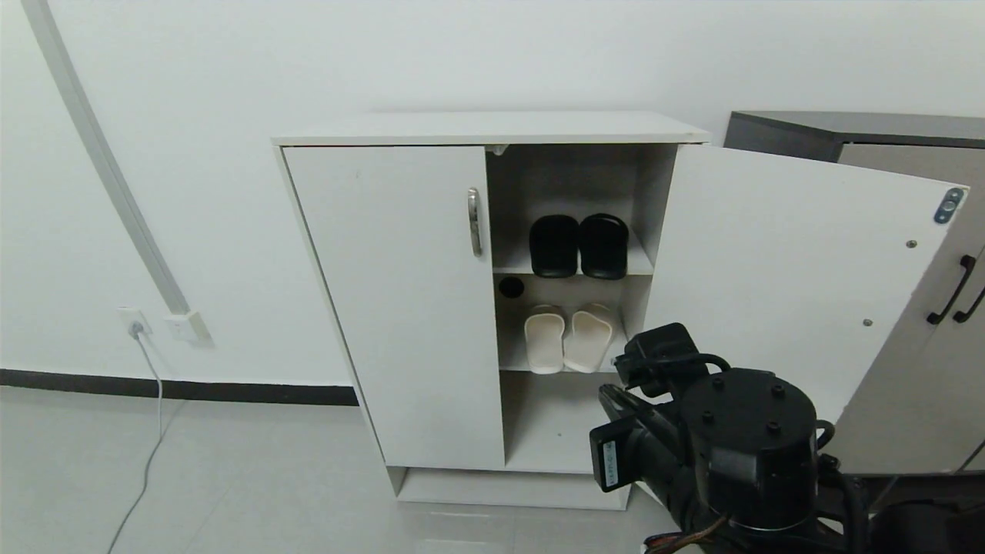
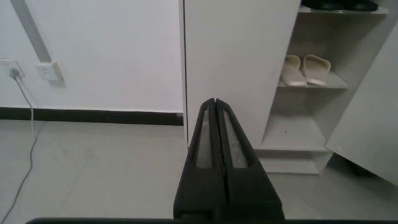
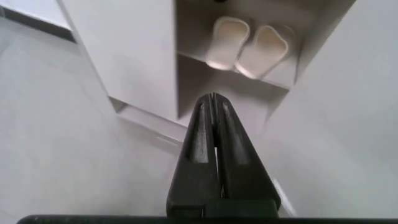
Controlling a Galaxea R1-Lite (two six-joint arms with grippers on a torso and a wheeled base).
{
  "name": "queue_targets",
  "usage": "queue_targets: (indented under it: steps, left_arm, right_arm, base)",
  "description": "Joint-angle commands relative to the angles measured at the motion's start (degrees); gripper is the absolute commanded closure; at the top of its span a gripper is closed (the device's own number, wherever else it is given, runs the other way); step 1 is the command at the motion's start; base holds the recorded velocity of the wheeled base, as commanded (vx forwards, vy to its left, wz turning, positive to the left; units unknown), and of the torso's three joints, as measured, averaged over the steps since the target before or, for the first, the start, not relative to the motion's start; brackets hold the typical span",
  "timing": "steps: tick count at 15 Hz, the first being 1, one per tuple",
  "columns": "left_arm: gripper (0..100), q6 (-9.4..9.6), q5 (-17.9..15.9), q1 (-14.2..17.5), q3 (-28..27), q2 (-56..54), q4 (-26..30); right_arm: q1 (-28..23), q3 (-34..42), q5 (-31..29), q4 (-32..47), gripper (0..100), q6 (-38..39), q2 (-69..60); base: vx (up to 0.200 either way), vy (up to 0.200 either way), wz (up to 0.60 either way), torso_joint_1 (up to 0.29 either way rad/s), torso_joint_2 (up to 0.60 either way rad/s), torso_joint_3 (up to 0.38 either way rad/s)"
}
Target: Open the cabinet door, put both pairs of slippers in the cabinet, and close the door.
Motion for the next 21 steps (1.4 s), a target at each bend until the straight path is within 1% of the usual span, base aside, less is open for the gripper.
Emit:
queue_targets:
  steps: [1,4,19,21]
  left_arm:
    - [100,-0.02,0.0,0.0,0.0,0.1,0.0]
    - [100,-0.02,0.1,0.0,0.0,0.1,0.0]
    - [100,-0.11,0.3,0.0,0.0,0.1,0.0]
    - [100,-0.11,0.3,0.0,0.0,0.1,0.0]
  right_arm:
    - [-0.2,1.0,0.1,-1.3,100,-0.9,0.9]
    - [-0.4,1.8,0.1,-3.0,100,-1.5,1.7]
    - [-0.7,2.1,0.0,-3.0,100,-2.0,2.3]
    - [-0.7,2.2,0.0,-3.0,100,-2.2,2.3]
  base:
    - [0.0,0.0,0.0,0.0,0.0,0.0]
    - [0.0,0.0,0.0,0.0,0.0,0.0]
    - [0.0,0.0,0.0,0.0,0.0,0.0]
    - [0.0,0.0,0.0,0.01,-0.15,-0.178]
